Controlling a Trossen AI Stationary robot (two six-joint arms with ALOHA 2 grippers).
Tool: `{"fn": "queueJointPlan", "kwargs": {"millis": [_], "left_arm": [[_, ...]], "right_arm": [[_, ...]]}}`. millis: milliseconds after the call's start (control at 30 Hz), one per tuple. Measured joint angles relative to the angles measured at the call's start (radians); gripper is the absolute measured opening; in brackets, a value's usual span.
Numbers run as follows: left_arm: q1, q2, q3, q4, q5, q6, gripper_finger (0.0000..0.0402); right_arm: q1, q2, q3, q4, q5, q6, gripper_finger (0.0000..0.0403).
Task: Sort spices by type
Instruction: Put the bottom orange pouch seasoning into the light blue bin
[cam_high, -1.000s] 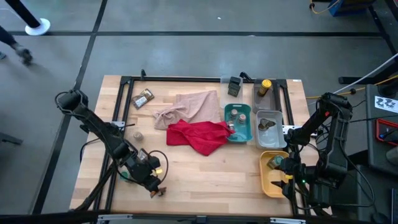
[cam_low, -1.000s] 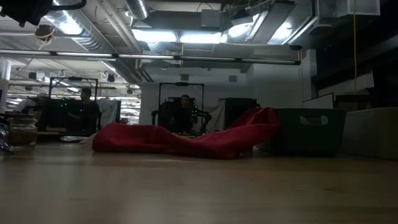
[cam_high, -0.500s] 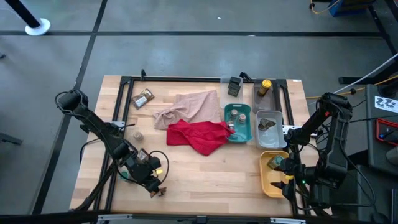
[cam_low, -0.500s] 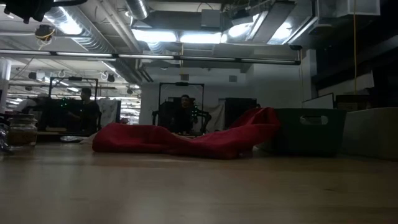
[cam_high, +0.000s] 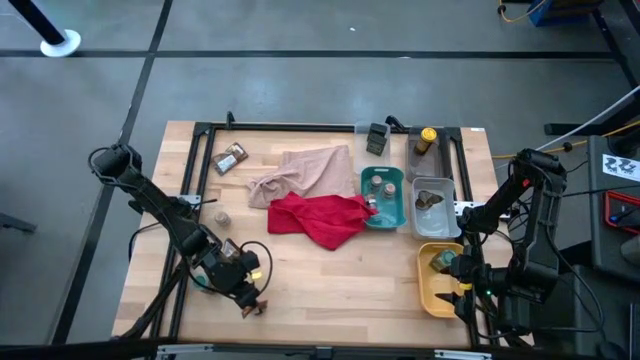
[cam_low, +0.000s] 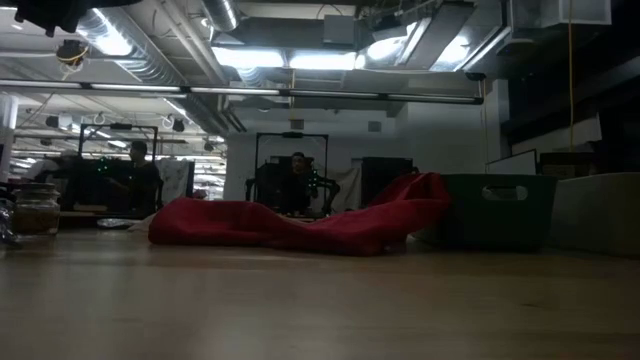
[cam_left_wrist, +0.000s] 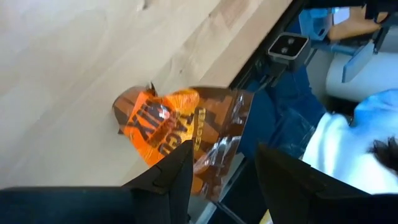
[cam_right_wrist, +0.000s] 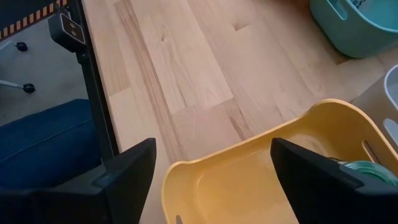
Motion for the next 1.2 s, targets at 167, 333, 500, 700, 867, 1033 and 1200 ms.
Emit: {"fn": "queueJointPlan", "kwargs": {"millis": [167,333,500,700,867,1033,1200], "left_arm": [[0.0,0.0,0.0,0.0,-0.02,0.01,0.0155],[0.0,0.0,0.0,0.001,-0.02,-0.002,0.0155],[0.0,0.0,0.038,-0.011,-0.021,-0.007,0.0155],[0.0,0.027,0.154,-0.145,-0.057,0.02,0.0155],[0.0,0.122,0.277,-0.29,-0.037,0.071,0.0155],[0.0,0.221,0.412,-0.51,-0.036,0.132,0.0155],[-0.001,0.287,0.474,-0.581,-0.038,0.187,0.0155]], "right_arm": [[0.0,0.0,0.0,0.0,0.0,0.0,0.0317],[0.0,0.0,0.0,0.0,0.0,0.0,0.0317],[0.0,0.0,0.0,0.001,0.0,0.0,0.0317],[0.0,0.0,0.0,0.001,0.0,0.0,0.0317],[0.0,0.0,0.0,0.001,0.0,0.0,0.0317],[0.0,0.0,0.0,0.001,0.0,0.0,0.0317],[0.0,0.0,0.0,0.001,0.0,0.0,0.0317]]}}
